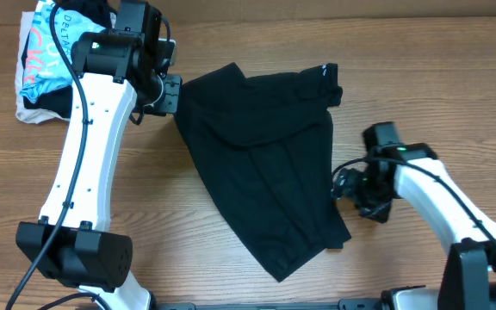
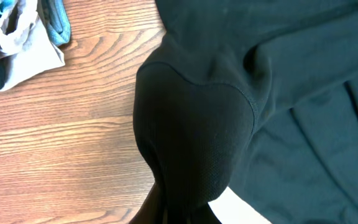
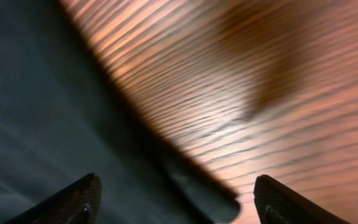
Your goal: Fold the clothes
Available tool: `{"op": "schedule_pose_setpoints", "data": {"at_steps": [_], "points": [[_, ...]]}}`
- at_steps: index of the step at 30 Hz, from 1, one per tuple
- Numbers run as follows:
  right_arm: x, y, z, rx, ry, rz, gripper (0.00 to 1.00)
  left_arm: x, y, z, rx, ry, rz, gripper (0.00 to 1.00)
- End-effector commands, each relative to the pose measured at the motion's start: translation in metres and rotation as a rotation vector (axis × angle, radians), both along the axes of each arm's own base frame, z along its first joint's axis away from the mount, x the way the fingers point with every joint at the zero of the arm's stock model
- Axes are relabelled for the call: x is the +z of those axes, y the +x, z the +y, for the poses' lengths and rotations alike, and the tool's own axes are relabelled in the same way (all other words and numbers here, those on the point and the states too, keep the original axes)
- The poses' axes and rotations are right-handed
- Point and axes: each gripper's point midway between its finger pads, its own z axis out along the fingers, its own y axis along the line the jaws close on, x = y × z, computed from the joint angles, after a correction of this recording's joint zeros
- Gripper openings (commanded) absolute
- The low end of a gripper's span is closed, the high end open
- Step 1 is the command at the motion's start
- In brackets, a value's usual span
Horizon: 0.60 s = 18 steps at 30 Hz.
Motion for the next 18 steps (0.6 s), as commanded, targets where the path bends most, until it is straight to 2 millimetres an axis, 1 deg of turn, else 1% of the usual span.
{"op": "schedule_pose_setpoints", "data": {"at_steps": [1,4,8,12,14,15,18], "points": [[-0.001,-0.001,0.012,0.052,0.007,-0.01,0.79,0.009,0.005,0.002,-0.015,0.016,-0.037,0.04],[-0.001,-0.001,0.021,0.089,0.009,-0.023,0.72,0.009,0.006,0.002,-0.015,0.016,-0.042,0.04],[-0.005,-0.001,0.031,0.136,0.005,-0.046,0.56,0.009,0.007,0.002,-0.015,0.015,-0.047,0.04],[-0.016,-0.007,0.034,0.159,-0.007,-0.051,0.51,0.009,0.007,0.002,-0.014,0.018,-0.048,0.04],[-0.024,-0.013,0.033,0.159,-0.009,-0.045,0.43,0.009,0.007,0.002,-0.014,0.019,-0.048,0.04],[-0.027,-0.015,0.032,0.156,-0.01,-0.041,0.4,0.009,0.007,0.002,-0.014,0.019,-0.048,0.04],[-0.036,-0.02,0.028,0.148,-0.02,-0.041,0.23,0.009,0.007,0.002,-0.013,0.019,-0.048,0.04]]}}
